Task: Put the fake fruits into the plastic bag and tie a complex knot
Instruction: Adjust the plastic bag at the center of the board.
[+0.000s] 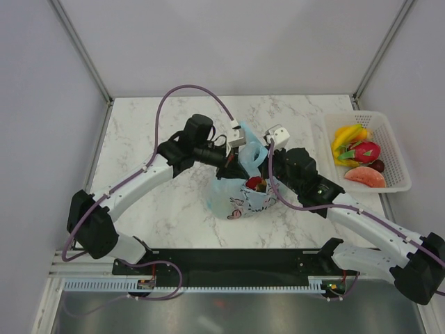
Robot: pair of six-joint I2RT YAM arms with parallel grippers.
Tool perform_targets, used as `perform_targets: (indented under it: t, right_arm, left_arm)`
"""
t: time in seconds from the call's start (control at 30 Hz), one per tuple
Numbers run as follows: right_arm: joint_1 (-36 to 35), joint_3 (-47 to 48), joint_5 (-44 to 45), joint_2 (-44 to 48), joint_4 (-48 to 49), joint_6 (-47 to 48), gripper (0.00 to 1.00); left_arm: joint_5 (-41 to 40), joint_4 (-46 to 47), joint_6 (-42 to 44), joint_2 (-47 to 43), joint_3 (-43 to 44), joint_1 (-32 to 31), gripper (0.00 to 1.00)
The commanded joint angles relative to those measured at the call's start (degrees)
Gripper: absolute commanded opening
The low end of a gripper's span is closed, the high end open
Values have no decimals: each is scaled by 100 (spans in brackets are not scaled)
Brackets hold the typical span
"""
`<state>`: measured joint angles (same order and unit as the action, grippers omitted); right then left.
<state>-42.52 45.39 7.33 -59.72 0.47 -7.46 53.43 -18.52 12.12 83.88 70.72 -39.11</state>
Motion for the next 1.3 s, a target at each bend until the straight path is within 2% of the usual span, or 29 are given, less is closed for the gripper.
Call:
perform_targets:
  t: [0.0,0.2,0.37,0.6,0.67,0.7,0.77,0.8,0.83,0.97,1.27]
  right_arm:
    - [-2,-12,-661,119,427,114,0]
    - [7,5,-883,172,358,201,0]
    - [7,-117,-761,373,384,149,0]
    - [7,-127,846,743,164,-246,0]
    - [-10,-31,1225,778,-37,-510,0]
    - [-45,48,2045,752,-273,-684,0]
    - [-291,242,2691,612,-555,-897,0]
    - [-387,269,3243,559,-583,-967,0]
    - [-519,321,3440,471,-583,-1107,0]
    - [-678,445,4012,155,-531,-1266,0]
    - [-678,744,3890,-760,172,-590,0]
  left_arm:
    - [-183,-257,308,58,311,-35,2]
    - [-157,-739,554,357,899,-35,2]
    - [-447,-1136,818,630,1392,-26,2]
    - [-334,-1565,1335,1200,2331,-26,2]
    - [-307,-2142,1547,1577,3068,0,2]
    - [-298,-2382,1835,1736,3367,18,2]
    - [-202,-3353,2179,2026,4377,53,2]
    - [-201,-3629,2355,2306,4685,79,2]
    - [-193,-3780,2374,2404,5114,114,2]
    - [-149,-4010,2777,2397,4883,351,2]
    - [1,-4432,3673,2379,4433,826,2]
